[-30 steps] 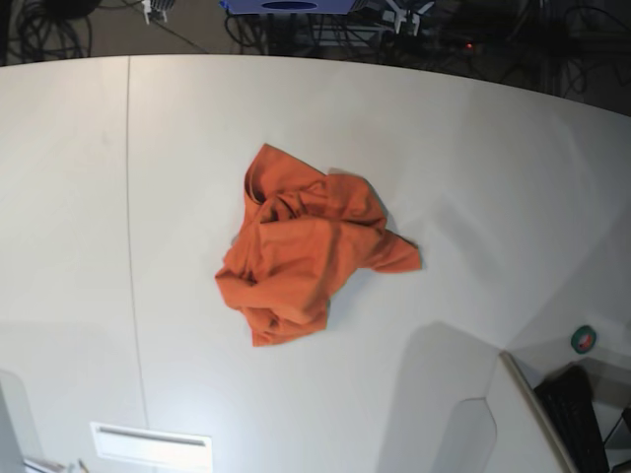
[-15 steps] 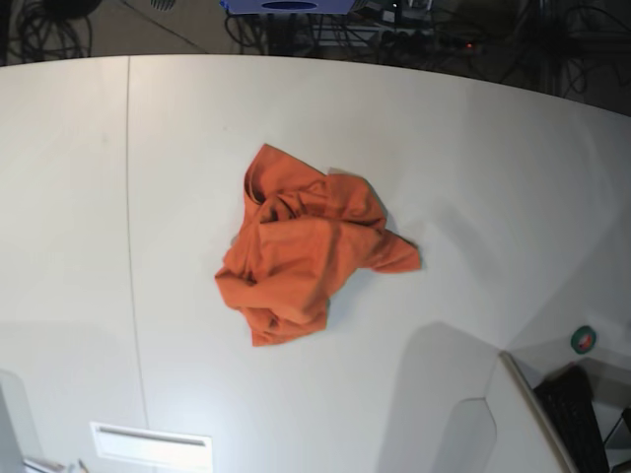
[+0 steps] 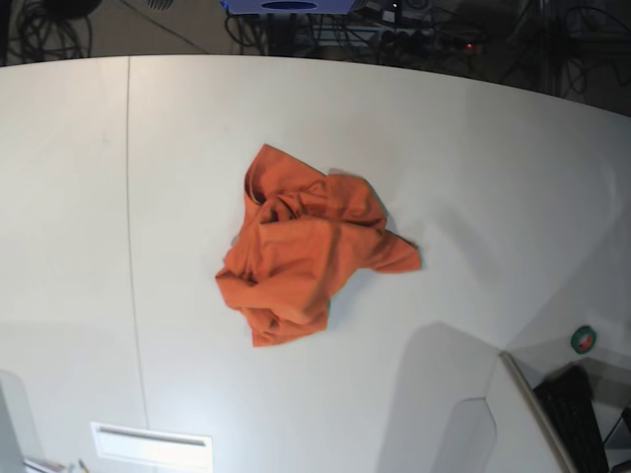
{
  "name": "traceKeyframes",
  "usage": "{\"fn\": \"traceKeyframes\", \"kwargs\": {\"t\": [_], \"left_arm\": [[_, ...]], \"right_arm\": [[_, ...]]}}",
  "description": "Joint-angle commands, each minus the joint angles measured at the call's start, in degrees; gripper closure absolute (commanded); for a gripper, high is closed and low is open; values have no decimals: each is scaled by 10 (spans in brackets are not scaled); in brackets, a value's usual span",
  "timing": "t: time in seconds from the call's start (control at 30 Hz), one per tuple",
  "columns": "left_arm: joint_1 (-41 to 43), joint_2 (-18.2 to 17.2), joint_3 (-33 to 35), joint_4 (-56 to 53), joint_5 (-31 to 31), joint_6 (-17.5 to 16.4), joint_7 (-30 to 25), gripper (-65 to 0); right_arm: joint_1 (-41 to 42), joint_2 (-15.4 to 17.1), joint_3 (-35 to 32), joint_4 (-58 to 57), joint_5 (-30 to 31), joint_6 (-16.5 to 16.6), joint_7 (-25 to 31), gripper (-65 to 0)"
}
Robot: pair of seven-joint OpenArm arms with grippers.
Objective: Layout the t-shirt on the table in an organized manner, then fold the t-shirt properly
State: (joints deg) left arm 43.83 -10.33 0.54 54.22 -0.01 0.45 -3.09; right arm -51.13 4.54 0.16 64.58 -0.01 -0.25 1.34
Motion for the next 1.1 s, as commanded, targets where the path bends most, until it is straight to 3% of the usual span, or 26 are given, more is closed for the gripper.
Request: {"fn": "traceKeyframes", "kwargs": {"t": [0.0, 0.13, 0.23, 0.43, 0.67, 0.73, 0.8, 0.83, 0.9, 1.07], "left_arm": [[23, -8, -5, 34, 1, 2, -10, 0], [86, -27, -7, 153, 0, 2, -9, 0], [137, -34, -8, 250, 0, 2, -9, 0], [189, -32, -16, 429, 0, 2, -5, 0], [143, -27, -39, 465, -16, 3, -5, -7], [126, -26, -60, 465, -69, 3, -5, -193], [120, -26, -88, 465, -133, 3, -5, -319], [120, -28, -100, 465, -162, 3, -5, -355], [112, -29, -121, 463, -212, 3, -5, -364], [101, -27, -153, 463, -228, 3, -5, -351]], "right_arm": [[-24, 1, 2, 37, 1, 0, -6, 0], [-78, 0, 17, 178, 1, 0, -60, 0], [-104, -21, 52, 285, 0, 0, -87, 0], [-79, -24, 59, 426, 1, 3, -155, 0], [38, -5, -74, 491, 1, 4, -272, 0], [86, 1, -119, 491, 1, 4, -330, 0], [133, 3, -161, 491, 1, 4, -382, 0], [153, 2, -171, 492, 1, 4, -405, -27], [187, -3, -182, 492, 1, 4, -431, -146], [243, -3, -209, 491, 1, 4, -434, -395]]}}
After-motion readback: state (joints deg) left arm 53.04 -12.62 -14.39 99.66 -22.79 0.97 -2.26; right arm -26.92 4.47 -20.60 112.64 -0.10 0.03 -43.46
